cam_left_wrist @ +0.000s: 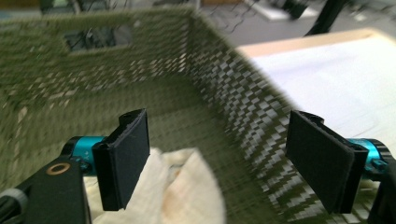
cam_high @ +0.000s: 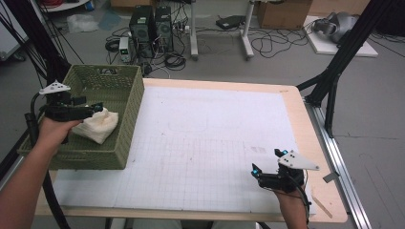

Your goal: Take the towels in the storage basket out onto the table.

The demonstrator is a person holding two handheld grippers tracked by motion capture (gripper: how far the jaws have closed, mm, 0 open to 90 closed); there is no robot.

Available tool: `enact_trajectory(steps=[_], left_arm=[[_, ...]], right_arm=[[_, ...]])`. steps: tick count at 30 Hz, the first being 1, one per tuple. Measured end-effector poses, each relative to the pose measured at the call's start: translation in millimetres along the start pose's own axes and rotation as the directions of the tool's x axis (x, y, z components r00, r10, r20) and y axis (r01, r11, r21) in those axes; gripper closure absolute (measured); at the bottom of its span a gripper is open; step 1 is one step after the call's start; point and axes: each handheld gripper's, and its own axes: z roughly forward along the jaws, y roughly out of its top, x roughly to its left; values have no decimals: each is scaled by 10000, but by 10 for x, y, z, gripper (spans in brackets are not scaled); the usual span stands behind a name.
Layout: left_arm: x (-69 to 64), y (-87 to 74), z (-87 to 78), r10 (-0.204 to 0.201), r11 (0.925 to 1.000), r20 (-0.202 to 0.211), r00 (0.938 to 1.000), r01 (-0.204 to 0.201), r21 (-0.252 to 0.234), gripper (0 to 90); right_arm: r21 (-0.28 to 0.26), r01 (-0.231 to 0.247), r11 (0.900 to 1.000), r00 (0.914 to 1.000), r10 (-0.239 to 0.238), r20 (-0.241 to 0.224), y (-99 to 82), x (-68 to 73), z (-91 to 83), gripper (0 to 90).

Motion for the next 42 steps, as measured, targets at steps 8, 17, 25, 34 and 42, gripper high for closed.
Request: enact_trajectory(steps=[8,17,25,34,42], left_arm=[[160,-119,283,-162,9804,-1349,9907,422,1925,252],[239,-266,518,317,9302,-2146,9762,497,3638,315],[245,-328,561,600,8861,-1883,9803,346,4622,631],[224,-284,490,470,9103,-1721,9840,287,4130,765],[207,-165,249,2,9831,-1550,9879,282,1808,782]], right_arm=[[27,-15,10000,10000,15,-9,-2,2,-2,53],[95,-56,9999,10000,56,-3,-15,-10,0,53],[141,-95,9999,9999,96,-51,-22,-6,5,53],[113,-114,9999,9999,115,-59,-25,-13,-8,53],[37,-160,9999,9999,160,-5,-15,-12,-23,53]])
